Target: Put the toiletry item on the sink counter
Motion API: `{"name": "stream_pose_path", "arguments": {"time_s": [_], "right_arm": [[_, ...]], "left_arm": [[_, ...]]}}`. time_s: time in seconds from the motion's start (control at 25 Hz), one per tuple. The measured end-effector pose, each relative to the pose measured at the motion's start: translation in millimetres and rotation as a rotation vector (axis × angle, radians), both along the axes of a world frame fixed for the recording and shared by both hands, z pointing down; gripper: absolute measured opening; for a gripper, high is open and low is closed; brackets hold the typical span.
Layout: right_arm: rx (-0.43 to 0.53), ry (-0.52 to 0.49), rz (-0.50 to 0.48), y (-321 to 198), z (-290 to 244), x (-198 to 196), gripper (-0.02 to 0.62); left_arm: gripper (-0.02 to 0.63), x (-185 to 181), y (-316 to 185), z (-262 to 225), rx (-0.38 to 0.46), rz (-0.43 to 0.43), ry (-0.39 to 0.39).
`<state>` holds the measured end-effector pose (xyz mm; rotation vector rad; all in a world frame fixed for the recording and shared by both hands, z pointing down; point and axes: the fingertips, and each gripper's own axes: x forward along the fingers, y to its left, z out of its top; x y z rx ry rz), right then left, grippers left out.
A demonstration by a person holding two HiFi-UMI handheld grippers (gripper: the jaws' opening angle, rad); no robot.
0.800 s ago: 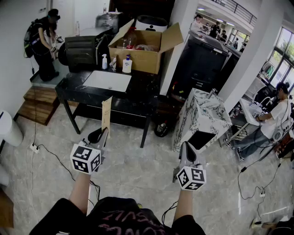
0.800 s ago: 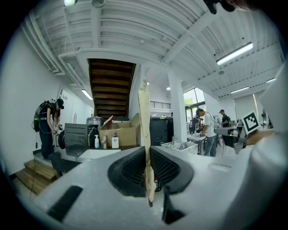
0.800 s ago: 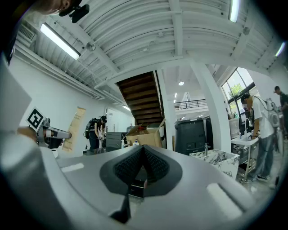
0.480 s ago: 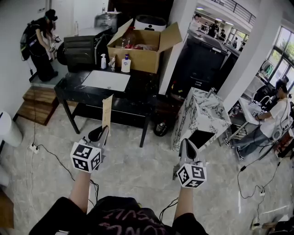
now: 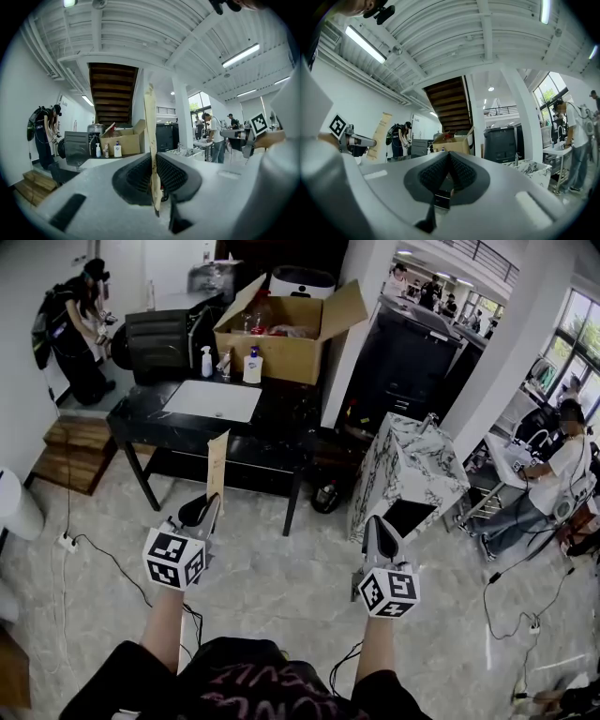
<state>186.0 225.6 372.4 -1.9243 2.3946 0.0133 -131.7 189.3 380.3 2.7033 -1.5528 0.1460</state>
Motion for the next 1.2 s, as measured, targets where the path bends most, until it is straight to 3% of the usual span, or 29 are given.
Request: {"name": "stream_pose_path", "arguments": {"time_s": [0.4, 1.2], "right_arm": [[0.004, 0.043, 0.01, -2, -2, -21, 0.012], [-0.025, 0.023, 0.03, -2, 12, -72, 0.012]], "left_arm": [[0.031, -17, 0, 6, -0.013, -0.007, 0.015], [0.031, -58, -7, 15, -0.021, 0.044, 0.037]]}}
